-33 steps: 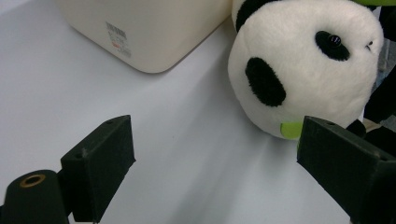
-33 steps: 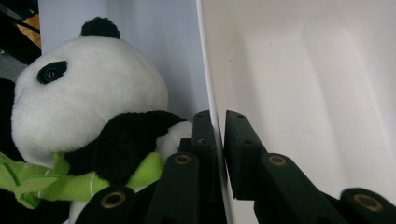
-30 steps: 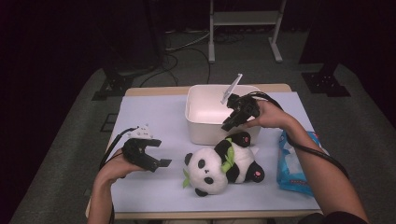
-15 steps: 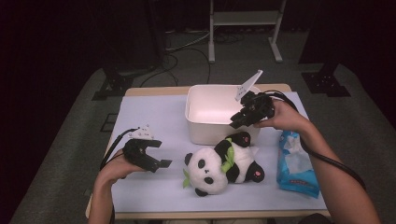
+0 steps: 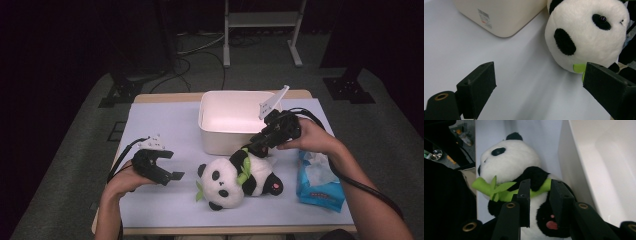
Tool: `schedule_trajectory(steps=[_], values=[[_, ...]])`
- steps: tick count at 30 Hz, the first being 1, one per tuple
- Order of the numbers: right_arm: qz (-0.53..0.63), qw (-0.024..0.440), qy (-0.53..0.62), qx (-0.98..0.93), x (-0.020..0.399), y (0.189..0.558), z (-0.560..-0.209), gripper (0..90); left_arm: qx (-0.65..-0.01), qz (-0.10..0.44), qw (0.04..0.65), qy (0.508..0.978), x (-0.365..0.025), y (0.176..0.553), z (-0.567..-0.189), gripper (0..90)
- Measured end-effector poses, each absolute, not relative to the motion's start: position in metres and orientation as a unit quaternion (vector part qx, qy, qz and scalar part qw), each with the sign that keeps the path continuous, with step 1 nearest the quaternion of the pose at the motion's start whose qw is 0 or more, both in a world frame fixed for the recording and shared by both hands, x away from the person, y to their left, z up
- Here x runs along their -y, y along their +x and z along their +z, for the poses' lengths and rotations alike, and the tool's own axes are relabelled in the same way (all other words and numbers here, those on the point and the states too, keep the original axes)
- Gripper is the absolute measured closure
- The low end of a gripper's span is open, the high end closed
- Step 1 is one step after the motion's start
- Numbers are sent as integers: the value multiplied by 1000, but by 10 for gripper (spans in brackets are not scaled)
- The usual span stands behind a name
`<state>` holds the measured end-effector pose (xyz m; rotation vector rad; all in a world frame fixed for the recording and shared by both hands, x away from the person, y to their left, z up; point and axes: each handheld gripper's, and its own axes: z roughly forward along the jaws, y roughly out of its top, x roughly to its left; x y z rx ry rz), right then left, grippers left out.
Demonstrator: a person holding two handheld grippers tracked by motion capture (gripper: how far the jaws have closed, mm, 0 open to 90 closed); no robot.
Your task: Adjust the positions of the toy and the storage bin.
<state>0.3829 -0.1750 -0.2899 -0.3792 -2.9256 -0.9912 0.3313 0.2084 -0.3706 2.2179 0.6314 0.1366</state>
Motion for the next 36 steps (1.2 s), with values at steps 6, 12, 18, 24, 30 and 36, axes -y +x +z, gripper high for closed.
schedule_trajectory(steps=[6, 12, 18, 24, 30, 36], values=[[-315, 32, -110, 942, 173, 373, -299, 694, -250, 55, 403, 879, -209, 331, -370, 101], [-310, 49, -99, 944, 171, 365, -305, 688, -250, 56, 403, 879, -210, 331, -370, 101], [-307, 60, -90, 945, 167, 358, -310, 681, -250, 54, 403, 879, -209, 330, -371, 101], [-301, 73, -80, 948, 159, 354, -314, 654, -248, 55, 404, 879, -209, 330, -369, 101], [-288, 83, -74, 951, 153, 353, -319, 620, -250, 56, 404, 878, -211, 330, -370, 101], [-278, 94, -67, 954, 148, 352, -324, 595, -250, 55, 405, 878, -212, 330, -369, 101]])
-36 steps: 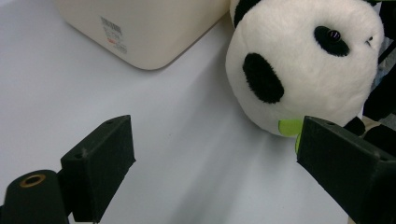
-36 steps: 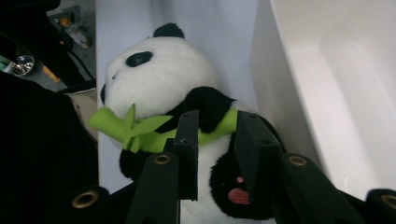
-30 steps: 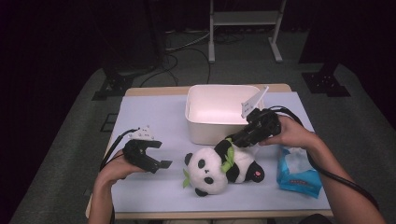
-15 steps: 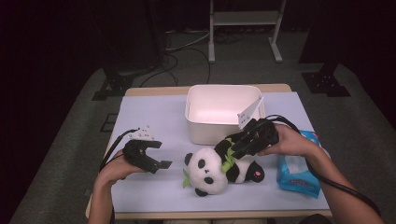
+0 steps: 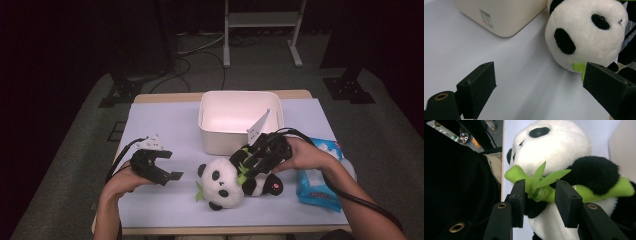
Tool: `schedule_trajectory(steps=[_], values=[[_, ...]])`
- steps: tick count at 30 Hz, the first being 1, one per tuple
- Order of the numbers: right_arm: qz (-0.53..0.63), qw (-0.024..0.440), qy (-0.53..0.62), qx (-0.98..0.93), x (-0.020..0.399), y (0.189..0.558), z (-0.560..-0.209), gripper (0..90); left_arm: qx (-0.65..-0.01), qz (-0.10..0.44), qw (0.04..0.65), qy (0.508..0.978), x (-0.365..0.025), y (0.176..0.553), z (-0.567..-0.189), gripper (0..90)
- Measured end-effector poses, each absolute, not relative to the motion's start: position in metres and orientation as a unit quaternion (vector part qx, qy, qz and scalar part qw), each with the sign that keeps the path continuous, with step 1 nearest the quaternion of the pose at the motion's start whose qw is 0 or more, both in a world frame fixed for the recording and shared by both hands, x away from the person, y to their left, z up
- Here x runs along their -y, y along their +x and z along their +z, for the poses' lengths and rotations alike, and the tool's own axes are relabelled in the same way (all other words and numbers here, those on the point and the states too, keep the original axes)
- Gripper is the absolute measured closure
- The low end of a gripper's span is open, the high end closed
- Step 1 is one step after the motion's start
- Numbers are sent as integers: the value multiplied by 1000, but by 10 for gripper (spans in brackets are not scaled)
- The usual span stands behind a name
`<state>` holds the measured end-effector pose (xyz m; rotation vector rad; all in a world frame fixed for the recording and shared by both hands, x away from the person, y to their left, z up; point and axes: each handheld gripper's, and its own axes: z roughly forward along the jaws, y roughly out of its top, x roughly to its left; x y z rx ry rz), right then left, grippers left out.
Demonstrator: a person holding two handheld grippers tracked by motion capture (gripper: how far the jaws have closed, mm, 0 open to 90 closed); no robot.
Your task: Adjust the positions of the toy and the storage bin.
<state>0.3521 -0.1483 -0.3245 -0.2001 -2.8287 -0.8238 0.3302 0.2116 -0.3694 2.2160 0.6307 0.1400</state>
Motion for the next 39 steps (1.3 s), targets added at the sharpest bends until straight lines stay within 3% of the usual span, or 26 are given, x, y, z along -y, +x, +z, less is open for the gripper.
schedule_trajectory(steps=[19, 30, 39], values=[[-272, 97, -51, 956, 133, 354, -333, 658, -254, 55, 408, 875, -213, 331, -370, 101], [-268, 105, -36, 957, 134, 351, -331, 571, -253, 56, 407, 876, -213, 331, -370, 101], [-273, 83, -21, 958, 131, 350, -335, 590, -251, 55, 404, 878, -212, 331, -370, 101]])
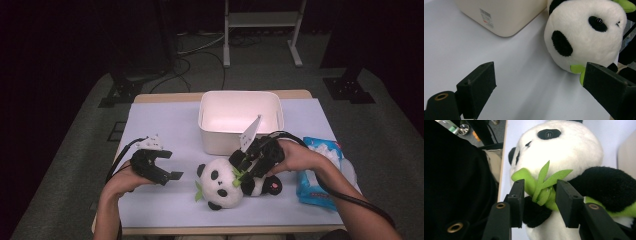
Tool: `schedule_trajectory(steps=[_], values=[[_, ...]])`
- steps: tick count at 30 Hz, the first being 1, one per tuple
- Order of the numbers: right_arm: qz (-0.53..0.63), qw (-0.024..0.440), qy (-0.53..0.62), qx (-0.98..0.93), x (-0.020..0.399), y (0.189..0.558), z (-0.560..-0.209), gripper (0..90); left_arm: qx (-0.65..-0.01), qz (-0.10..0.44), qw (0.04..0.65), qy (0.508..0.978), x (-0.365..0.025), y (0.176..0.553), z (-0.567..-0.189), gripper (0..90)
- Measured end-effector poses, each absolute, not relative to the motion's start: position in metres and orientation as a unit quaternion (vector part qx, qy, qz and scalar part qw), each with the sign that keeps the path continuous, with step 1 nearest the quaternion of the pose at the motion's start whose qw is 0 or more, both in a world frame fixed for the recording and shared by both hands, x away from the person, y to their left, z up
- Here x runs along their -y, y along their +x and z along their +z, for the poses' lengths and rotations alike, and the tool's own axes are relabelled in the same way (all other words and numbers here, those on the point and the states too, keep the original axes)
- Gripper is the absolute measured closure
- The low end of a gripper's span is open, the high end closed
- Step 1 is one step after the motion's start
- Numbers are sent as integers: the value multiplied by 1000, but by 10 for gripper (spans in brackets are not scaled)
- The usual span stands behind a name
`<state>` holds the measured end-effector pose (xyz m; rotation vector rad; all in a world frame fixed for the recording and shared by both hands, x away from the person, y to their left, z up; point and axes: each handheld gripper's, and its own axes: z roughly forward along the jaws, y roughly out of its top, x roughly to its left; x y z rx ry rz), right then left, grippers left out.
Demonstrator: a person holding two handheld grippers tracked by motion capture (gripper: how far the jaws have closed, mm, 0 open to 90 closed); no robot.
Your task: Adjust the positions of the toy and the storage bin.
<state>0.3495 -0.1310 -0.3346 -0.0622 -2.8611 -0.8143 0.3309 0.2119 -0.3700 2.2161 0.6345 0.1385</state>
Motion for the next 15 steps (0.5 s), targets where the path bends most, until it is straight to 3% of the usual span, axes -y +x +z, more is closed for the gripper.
schedule_trajectory(steps=[12, 15], values=[[-254, 60, -34, 965, 122, 356, -343, 741, -253, 56, 408, 875, -213, 330, -369, 101], [-252, 57, -38, 965, 120, 357, -343, 824, -255, 56, 410, 874, -214, 330, -369, 101]])
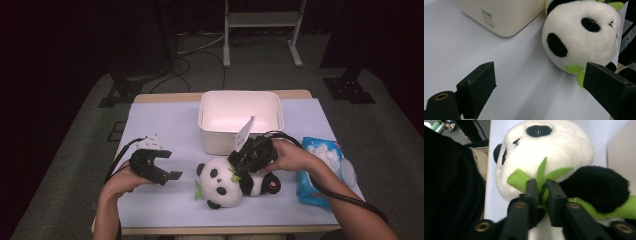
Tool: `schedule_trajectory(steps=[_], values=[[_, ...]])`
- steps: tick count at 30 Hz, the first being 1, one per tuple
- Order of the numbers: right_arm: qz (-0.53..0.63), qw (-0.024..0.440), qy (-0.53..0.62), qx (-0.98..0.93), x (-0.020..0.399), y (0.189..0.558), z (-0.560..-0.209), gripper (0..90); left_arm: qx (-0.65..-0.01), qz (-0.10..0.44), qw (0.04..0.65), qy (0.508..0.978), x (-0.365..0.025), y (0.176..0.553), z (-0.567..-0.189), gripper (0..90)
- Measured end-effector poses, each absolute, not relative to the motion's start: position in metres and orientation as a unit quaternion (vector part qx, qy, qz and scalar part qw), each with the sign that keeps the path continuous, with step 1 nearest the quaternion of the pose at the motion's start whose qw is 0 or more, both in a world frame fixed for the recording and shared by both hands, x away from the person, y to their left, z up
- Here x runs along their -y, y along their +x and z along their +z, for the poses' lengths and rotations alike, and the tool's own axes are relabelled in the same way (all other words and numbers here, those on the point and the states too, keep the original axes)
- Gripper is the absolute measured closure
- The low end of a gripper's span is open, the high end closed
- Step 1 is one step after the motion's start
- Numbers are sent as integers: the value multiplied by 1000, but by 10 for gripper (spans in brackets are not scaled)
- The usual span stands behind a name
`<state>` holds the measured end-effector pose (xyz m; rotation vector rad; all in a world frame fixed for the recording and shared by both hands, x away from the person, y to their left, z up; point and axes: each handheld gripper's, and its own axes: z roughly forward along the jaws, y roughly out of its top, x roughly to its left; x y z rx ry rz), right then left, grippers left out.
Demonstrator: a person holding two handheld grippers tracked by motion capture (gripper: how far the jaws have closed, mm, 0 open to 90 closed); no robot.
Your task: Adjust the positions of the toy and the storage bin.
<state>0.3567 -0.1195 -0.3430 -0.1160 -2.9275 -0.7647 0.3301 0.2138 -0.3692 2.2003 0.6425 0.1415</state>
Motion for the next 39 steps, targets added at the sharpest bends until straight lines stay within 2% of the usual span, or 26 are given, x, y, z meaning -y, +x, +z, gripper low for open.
schedule_trajectory(steps=[12, 15, 39], values=[[-280, 58, -45, 957, 125, 356, -328, 867, -255, 55, 409, 874, -214, 331, -370, 101], [-289, 46, -49, 955, 128, 357, -321, 872, -256, 55, 409, 874, -215, 331, -370, 101], [-321, 34, -63, 944, 138, 360, -298, 876, -261, 54, 412, 871, -219, 332, -371, 101]])
